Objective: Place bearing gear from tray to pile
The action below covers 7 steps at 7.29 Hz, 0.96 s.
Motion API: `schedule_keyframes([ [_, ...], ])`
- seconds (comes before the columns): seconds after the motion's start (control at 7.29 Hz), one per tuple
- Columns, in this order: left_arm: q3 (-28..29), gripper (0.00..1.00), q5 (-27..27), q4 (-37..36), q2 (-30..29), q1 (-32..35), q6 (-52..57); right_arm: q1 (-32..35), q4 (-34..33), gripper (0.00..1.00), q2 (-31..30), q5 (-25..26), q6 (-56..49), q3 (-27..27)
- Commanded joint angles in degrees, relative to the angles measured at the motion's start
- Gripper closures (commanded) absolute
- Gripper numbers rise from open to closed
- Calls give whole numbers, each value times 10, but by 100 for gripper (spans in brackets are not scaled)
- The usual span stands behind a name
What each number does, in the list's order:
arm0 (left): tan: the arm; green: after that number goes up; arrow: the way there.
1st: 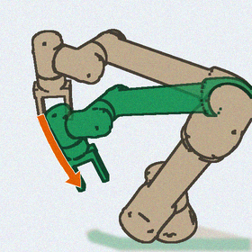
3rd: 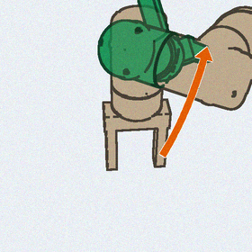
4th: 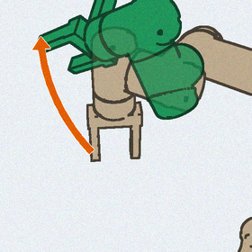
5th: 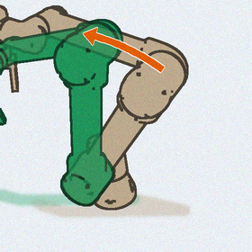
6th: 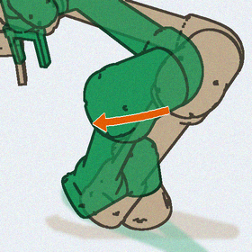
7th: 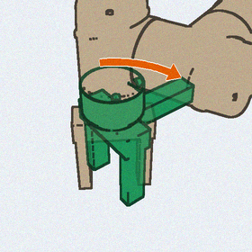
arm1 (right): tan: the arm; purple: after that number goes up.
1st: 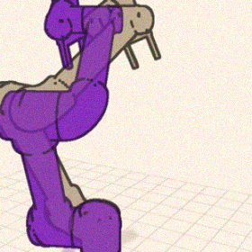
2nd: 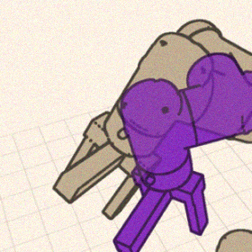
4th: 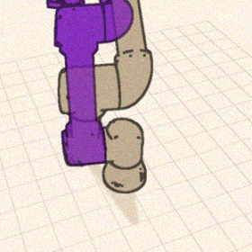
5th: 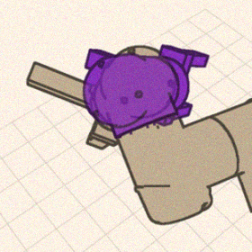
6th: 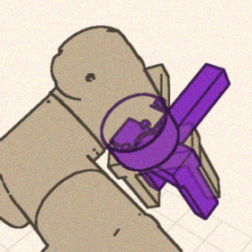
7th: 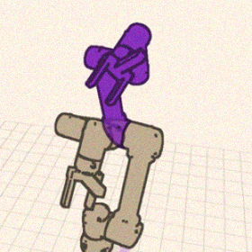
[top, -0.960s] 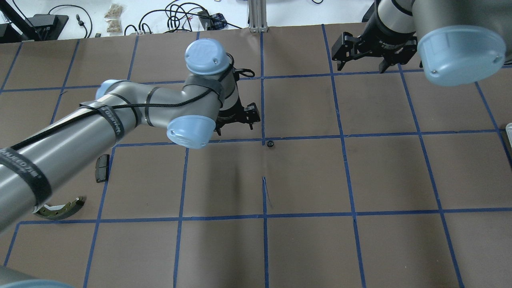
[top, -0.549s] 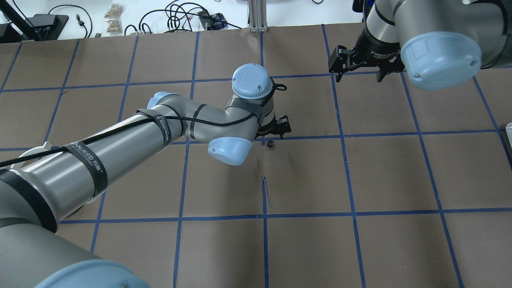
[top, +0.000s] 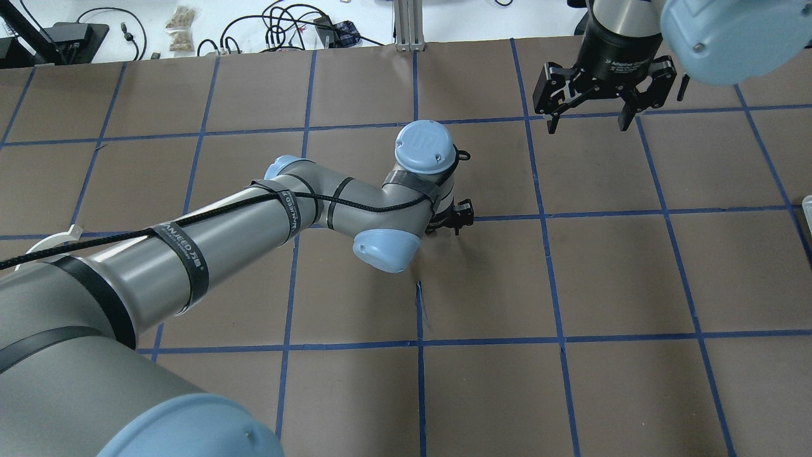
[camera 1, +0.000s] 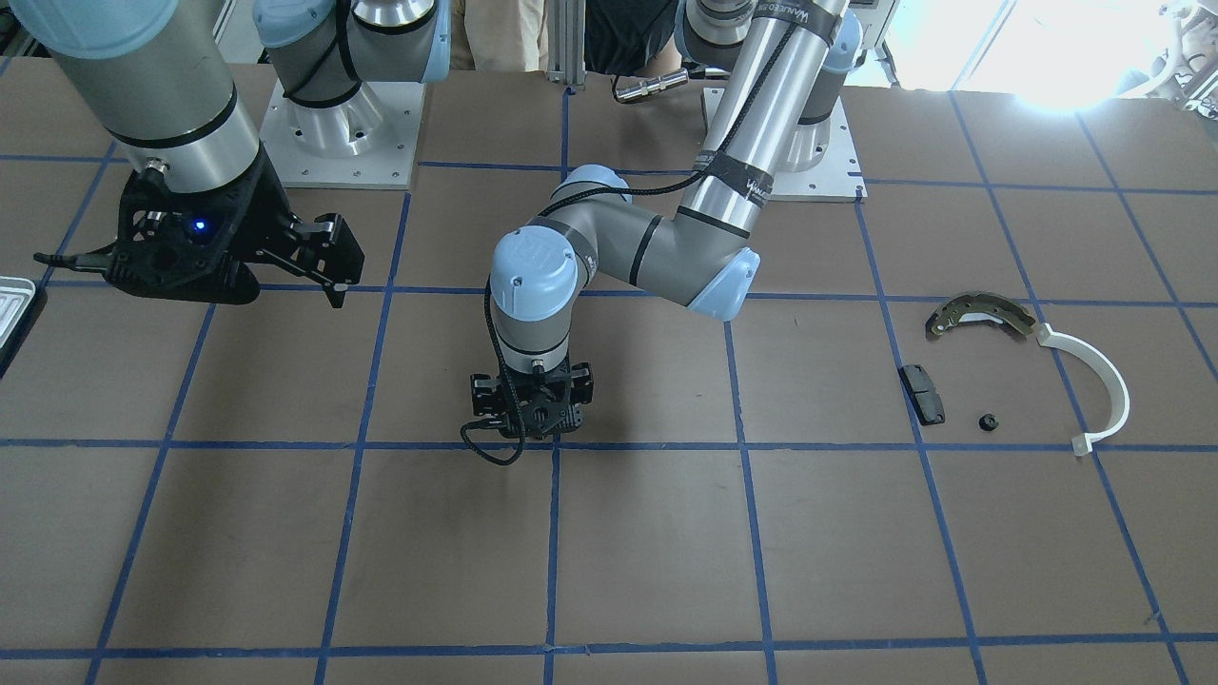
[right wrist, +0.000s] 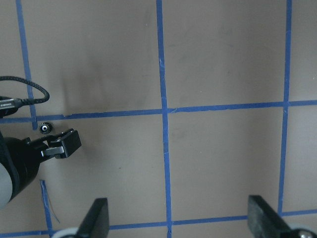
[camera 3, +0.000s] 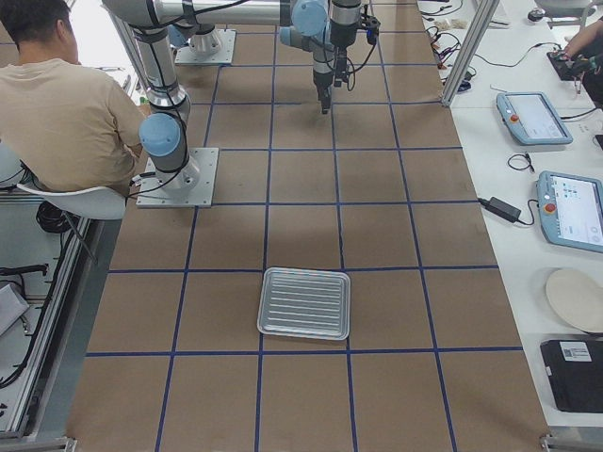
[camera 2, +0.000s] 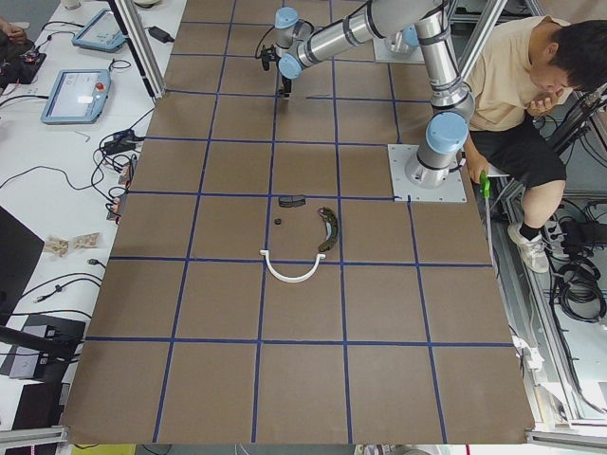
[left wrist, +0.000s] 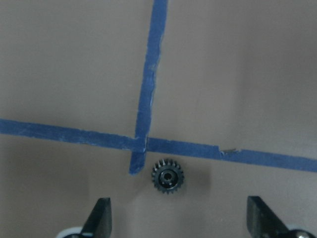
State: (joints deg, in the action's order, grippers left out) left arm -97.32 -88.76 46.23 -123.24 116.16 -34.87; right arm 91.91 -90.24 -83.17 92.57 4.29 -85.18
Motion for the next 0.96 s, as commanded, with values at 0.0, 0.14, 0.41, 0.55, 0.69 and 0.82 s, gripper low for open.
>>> schedule_keyframes([
  [0.0,23,25,-1,0,-9,0,7,-2,-22,0,-1,2,0,-8],
  [0.14,29,25,-9,2,-9,0,9,-2,-25,0,-1,2,0,-6],
  [0.41,21,25,-26,2,-11,0,19,-2,-31,0,0,1,0,-9],
  [0.55,20,30,-26,3,-11,0,19,-2,-30,0,0,1,0,-9],
  [0.69,20,46,-27,3,-13,0,21,-2,-29,0,0,1,0,-8],
  [0.82,23,68,-27,3,-12,0,23,-2,-28,0,-2,2,0,-9],
])
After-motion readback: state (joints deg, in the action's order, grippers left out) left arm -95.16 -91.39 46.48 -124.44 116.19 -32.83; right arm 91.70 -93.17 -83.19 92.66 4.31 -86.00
